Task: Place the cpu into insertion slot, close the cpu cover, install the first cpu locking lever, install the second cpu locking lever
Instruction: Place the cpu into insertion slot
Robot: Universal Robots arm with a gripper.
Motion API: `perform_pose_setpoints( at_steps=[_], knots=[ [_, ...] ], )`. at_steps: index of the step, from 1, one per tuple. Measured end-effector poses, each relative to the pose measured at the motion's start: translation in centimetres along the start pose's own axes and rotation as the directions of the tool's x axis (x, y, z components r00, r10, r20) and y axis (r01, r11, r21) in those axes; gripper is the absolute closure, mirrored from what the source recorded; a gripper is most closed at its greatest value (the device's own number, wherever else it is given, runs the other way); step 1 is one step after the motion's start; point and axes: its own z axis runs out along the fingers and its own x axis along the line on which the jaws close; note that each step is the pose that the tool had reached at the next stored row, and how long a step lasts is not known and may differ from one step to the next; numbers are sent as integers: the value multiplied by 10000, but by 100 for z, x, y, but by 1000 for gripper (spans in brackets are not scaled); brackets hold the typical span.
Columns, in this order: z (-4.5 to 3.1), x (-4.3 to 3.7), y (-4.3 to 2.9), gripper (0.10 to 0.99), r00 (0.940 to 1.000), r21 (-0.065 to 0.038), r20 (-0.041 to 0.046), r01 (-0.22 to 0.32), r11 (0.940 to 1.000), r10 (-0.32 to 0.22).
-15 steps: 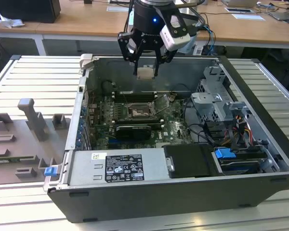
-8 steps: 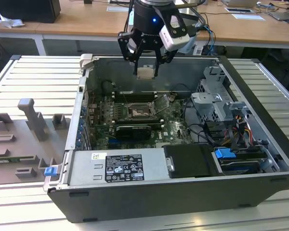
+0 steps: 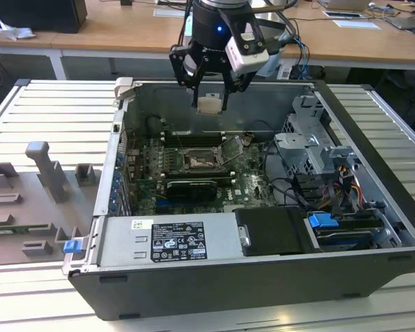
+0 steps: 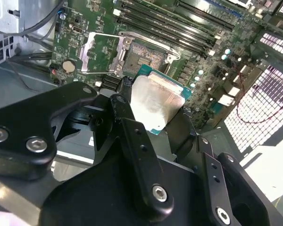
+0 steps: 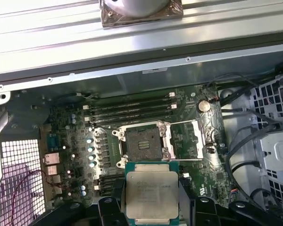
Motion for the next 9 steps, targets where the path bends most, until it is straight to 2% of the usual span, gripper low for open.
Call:
perform_pose_setpoints(
  at_steps=[9],
  knots=[
    [1, 0, 0, 549, 9971, -17, 67, -758, 9971, 758]
  ],
)
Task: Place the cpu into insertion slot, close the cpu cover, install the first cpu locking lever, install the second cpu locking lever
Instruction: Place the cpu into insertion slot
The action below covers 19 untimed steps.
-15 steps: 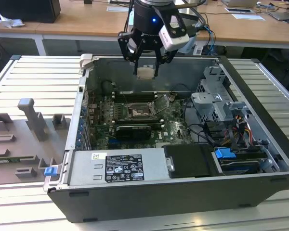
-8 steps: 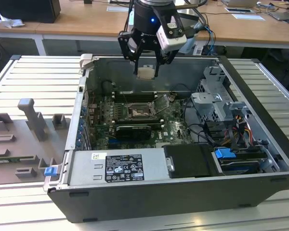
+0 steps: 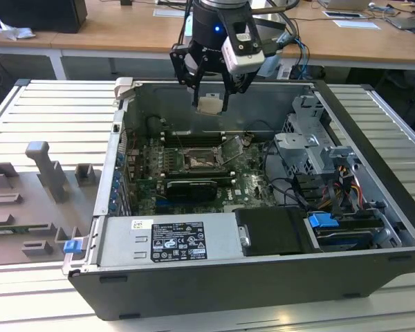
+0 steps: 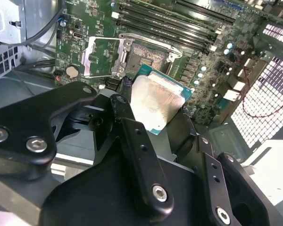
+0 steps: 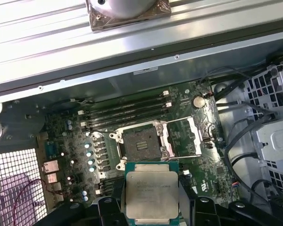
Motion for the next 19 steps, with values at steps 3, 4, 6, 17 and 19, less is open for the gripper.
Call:
perform_pose_setpoints(
  at_steps=[3, 4, 6, 17, 19],
  knots=[
    [0, 0, 0, 549, 9999, -3, 15, -170, 9999, 170],
    [0, 0, 0, 549, 9996, -6, 26, -296, 9996, 296],
    [1, 0, 0, 549, 9991, -9, 37, -425, 9991, 425],
    [1, 0, 0, 549, 9933, -24, 102, -1152, 9933, 1152],
    [1, 0, 0, 549, 9905, -25, 122, -1372, 9905, 1373]
  ],
)
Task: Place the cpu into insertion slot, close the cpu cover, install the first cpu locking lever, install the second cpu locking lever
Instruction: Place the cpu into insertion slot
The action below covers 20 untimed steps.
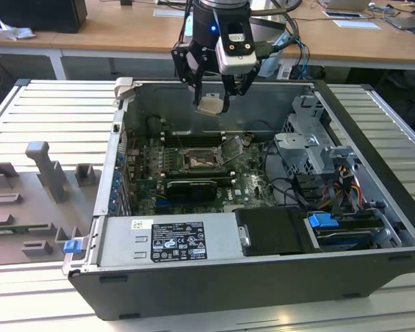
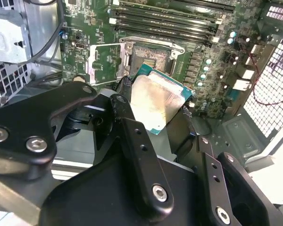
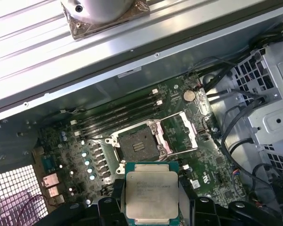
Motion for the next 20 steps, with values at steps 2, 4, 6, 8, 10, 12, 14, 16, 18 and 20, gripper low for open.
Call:
perform_pose_setpoints(
  at_steps=[2, 4, 6, 8, 10, 12, 14, 16, 18, 20],
  knots=[
    [0, 0, 0, 549, 9999, -2, 11, -115, 9999, 115],
    [1, 0, 0, 549, 9995, -6, 27, -299, 9996, 299],
    [1, 0, 0, 549, 9984, -10, 51, -569, 9984, 569],
    [1, 0, 0, 549, 9976, -11, 63, -686, 9976, 687],
    [1, 0, 0, 549, 9965, -9, 78, -834, 9965, 834],
    [1, 0, 0, 549, 9951, -10, 92, -989, 9951, 989],
    [1, 0, 0, 549, 9930, -13, 110, -1176, 9931, 1177],
    [1, 0, 0, 549, 9913, -14, 123, -1308, 9914, 1309],
    [2, 0, 0, 549, 9890, -13, 141, -1474, 9891, 1474],
    [2, 0, 0, 549, 9862, -13, 159, -1651, 9863, 1651]
  ],
)
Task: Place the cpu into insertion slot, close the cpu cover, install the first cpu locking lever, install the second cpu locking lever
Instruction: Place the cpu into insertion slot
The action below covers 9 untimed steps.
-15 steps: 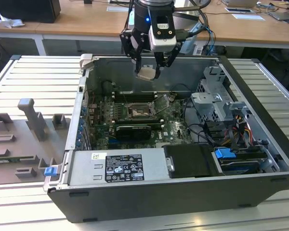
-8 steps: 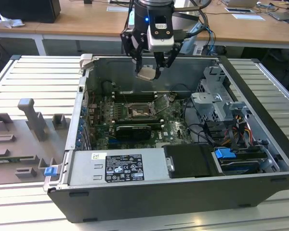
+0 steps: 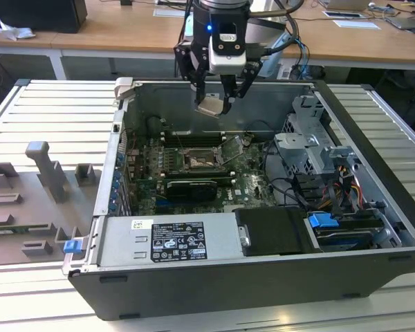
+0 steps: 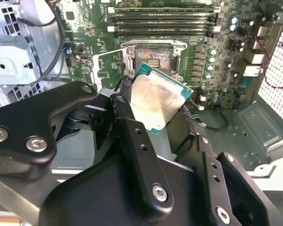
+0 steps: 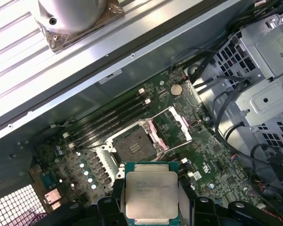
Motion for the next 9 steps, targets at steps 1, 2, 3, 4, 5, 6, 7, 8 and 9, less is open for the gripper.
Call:
perform_pose_setpoints(
  at_steps=[1, 2, 3, 4, 5, 6, 7, 8, 9],
  knots=[
    [1, 0, 0, 549, 9999, 0, 13, -132, 9999, 132],
    [0, 0, 0, 549, 9998, 0, 19, -195, 9998, 195],
    [0, 0, 0, 549, 9996, -1, 25, -269, 9996, 269],
    [0, 0, 0, 549, 9993, -2, 35, -378, 9993, 378],
    [1, 0, 0, 549, 9987, -7, 46, -512, 9987, 512],
    [3, 0, 0, 549, 9983, -8, 51, -579, 9983, 579],
    [4, 0, 0, 549, 9980, -8, 55, -624, 9980, 624],
    [9, 0, 0, 549, 9979, -8, 56, -653, 9979, 653],
    [12, 0, -1, 549, 9978, -4, 54, -655, 9979, 655]
  ],
)
